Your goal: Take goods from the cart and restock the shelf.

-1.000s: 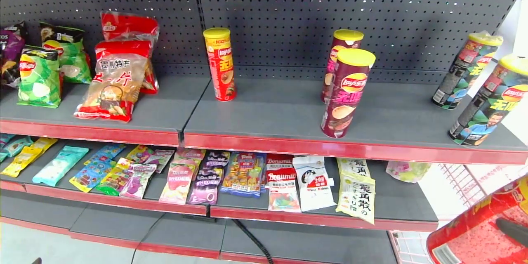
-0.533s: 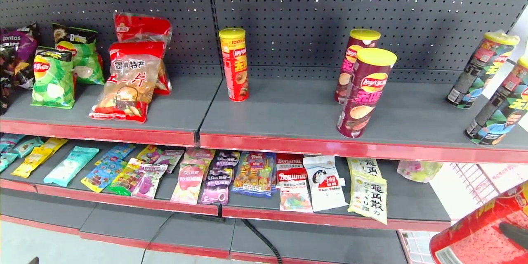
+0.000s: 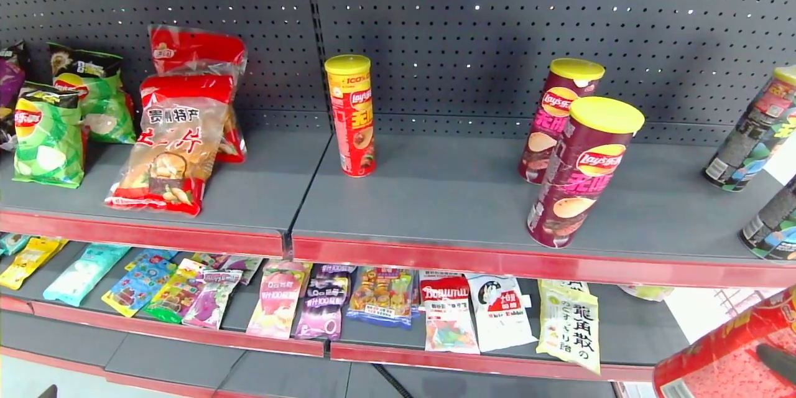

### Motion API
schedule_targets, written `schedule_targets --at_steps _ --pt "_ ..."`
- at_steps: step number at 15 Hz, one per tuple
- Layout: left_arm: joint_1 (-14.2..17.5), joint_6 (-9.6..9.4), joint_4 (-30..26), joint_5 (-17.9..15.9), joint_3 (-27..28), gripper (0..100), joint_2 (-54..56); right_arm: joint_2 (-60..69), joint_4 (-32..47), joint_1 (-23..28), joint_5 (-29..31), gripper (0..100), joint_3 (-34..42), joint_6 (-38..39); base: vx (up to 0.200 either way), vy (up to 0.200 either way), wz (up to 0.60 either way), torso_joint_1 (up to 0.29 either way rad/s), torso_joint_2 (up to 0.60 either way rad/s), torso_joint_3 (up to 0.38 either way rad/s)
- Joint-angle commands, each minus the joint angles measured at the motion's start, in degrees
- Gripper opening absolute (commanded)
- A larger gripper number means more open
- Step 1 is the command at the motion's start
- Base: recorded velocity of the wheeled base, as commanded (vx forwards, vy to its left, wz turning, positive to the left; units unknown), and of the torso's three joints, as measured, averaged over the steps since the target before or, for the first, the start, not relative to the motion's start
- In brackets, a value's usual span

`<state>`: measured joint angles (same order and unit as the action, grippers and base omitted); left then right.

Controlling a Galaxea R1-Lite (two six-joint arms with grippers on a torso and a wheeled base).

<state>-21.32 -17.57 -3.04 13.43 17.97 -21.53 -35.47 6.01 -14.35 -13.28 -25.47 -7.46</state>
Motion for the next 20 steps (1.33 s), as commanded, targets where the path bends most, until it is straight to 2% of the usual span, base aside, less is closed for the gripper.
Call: schedule_targets --at_steps 1,3,6,8,10,11,17,20 --pt "0.05 -0.01 0.05 -0.07 0.05 100 0.08 1.11 0.05 0.29 0.09 0 0.24 -1.42 0.000 0.000 0.00 0.000 0.00 0.000" --pt "0.05 -0.19 -0.04 0.01 0.05 100 0.17 1.20 0.05 0.73 0.53 0 0.07 -3.17 0.000 0.000 0.00 0.000 0.00 0.000" --pt "0.05 -3.09 -0.13 0.01 0.14 100 -0.27 3.66 -0.03 0.73 0.62 0 1.56 -3.53 0.000 0.000 0.00 0.000 0.00 0.000" --pt "0.05 -3.79 -0.13 0.19 0.14 100 -0.62 4.54 -0.03 0.90 0.62 0 1.74 -3.53 0.000 0.000 0.00 0.000 0.00 0.000" --pt "0.05 -3.88 -0.13 0.19 0.14 100 -0.44 4.36 -0.03 0.90 0.62 0 2.00 -3.44 0.000 0.000 -0.60 0.000 0.00 0.000" --pt "0.14 -5.28 -0.04 0.28 0.14 100 -0.44 4.45 -0.56 0.90 0.44 0 3.85 -3.44 0.000 0.000 -0.60 0.007 0.00 0.002" --pt "0.05 -5.46 -0.04 0.19 0.14 100 0.00 4.01 -1.00 1.08 0.53 0 4.55 -3.09 0.000 0.000 0.00 0.000 0.00 0.000" --pt "0.05 -5.46 -0.04 0.19 0.05 100 0.08 1.11 -6.89 1.25 0.44 0 4.02 2.10 0.000 0.000 0.00 0.000 0.00 0.000"
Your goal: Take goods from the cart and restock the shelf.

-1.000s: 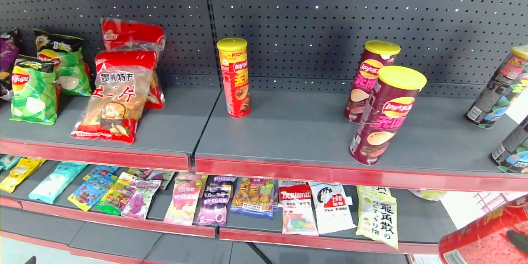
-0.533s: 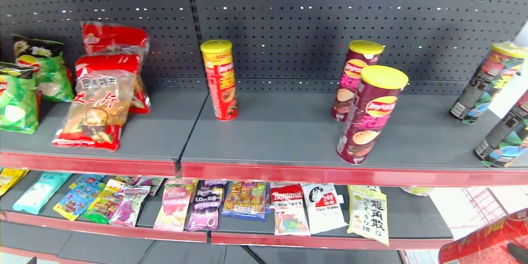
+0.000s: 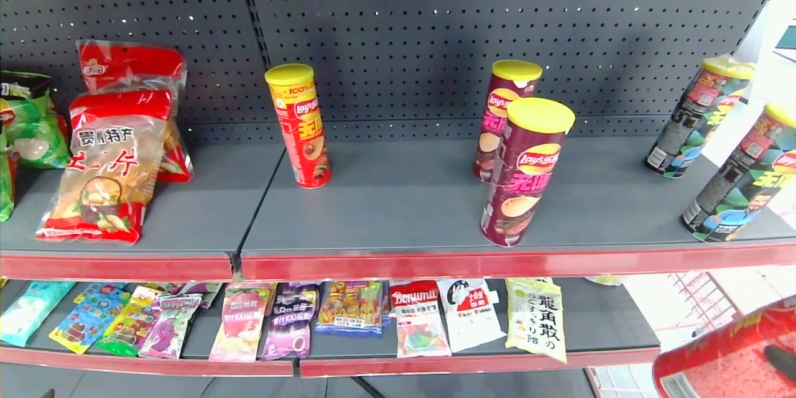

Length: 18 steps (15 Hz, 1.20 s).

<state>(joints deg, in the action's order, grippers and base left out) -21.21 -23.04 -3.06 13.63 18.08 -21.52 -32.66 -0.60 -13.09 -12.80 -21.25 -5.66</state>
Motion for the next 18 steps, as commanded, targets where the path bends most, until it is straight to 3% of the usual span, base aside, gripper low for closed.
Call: schedule_targets --at_steps 1,7,12,18 --pt "-0.06 0.01 -0.10 -0.09 -0.06 100 0.16 -2.32 -3.62 -0.09 -0.12 0 0.33 2.76 0.000 0.200 0.00 0.007 0.01 -0.002" --pt "-0.06 0.54 -0.28 -0.36 -0.41 100 0.69 -1.71 -4.24 -1.67 -3.81 0 1.82 2.67 0.000 0.200 0.00 -0.002 0.00 0.005" --pt "-0.06 0.54 -0.37 -0.45 -0.41 100 0.33 -3.90 -4.15 -8.09 -3.72 0 0.51 -0.58 0.000 0.200 0.00 0.003 0.00 0.001" --pt "-0.06 0.54 -0.28 -0.36 -0.59 100 0.42 -5.84 -4.15 -8.62 -3.81 0 0.33 -3.92 0.000 0.200 0.00 0.004 0.00 0.001"
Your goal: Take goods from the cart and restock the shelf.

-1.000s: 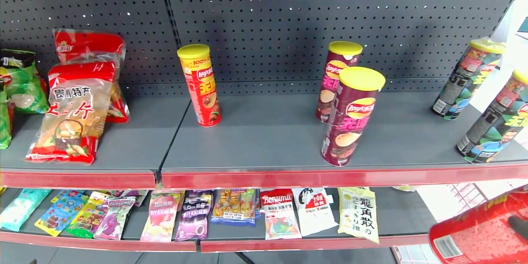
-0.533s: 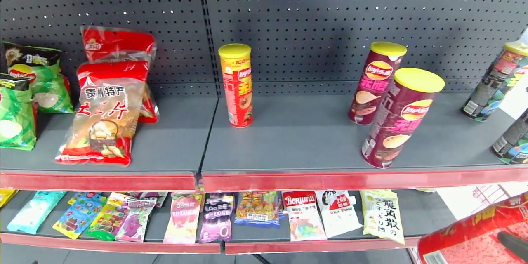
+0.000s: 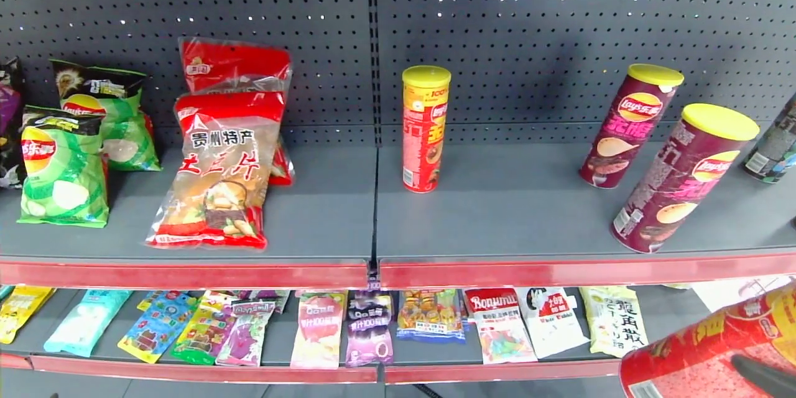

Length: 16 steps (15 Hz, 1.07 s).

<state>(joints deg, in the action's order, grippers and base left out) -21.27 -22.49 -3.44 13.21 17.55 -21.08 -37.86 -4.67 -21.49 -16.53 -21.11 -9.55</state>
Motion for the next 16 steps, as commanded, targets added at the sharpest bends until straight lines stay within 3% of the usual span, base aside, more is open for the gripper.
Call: schedule_targets --at_steps 1,4,10,16 --pt "0.00 -0.01 0.01 0.06 -0.15 100 0.07 -0.54 -0.08 -1.10 0.01 0 0.28 -0.12 0.000 0.000 0.00 0.000 0.00 0.000" --pt "0.00 -0.10 0.01 0.14 -0.15 100 0.16 -0.54 -0.08 -1.80 0.09 0 0.37 -0.12 0.000 0.000 0.00 0.000 0.00 0.000" --pt "0.00 -0.01 -0.08 0.32 -0.24 100 -0.02 -0.63 -0.08 -1.80 0.45 0 0.55 -0.12 0.200 0.000 0.00 0.002 0.00 0.005" --pt "-0.17 -1.06 -0.08 -1.00 -0.77 100 -1.60 -0.72 -0.08 -1.80 0.53 0 1.34 -0.12 0.000 0.000 0.00 0.000 0.00 0.000"
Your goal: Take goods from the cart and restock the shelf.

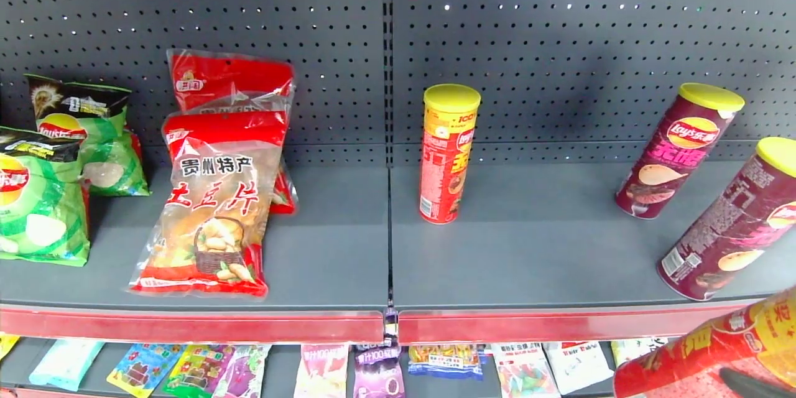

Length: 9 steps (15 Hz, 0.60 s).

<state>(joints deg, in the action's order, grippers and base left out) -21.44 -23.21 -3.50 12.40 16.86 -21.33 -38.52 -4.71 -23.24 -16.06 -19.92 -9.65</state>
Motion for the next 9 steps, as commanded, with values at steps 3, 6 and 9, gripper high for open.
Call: schedule_targets --at_steps 3,6,9 --pt "-0.09 0.54 1.13 -5.98 4.15 100 -9.78 -0.06 -0.04 -0.06 0.15 0 0.58 -0.19 0.000 0.000 0.00 0.000 0.00 0.000" --pt "-0.09 8.27 8.07 -17.76 15.22 100 -28.41 -0.59 -0.04 -0.06 -0.29 0 -0.56 -0.01 0.000 0.000 0.00 0.000 0.00 0.000" --pt "-4.31 10.55 10.53 -27.25 24.89 100 -42.48 -0.94 -0.04 0.03 -0.03 0 -0.03 0.07 0.000 0.000 0.00 0.000 0.00 0.000"
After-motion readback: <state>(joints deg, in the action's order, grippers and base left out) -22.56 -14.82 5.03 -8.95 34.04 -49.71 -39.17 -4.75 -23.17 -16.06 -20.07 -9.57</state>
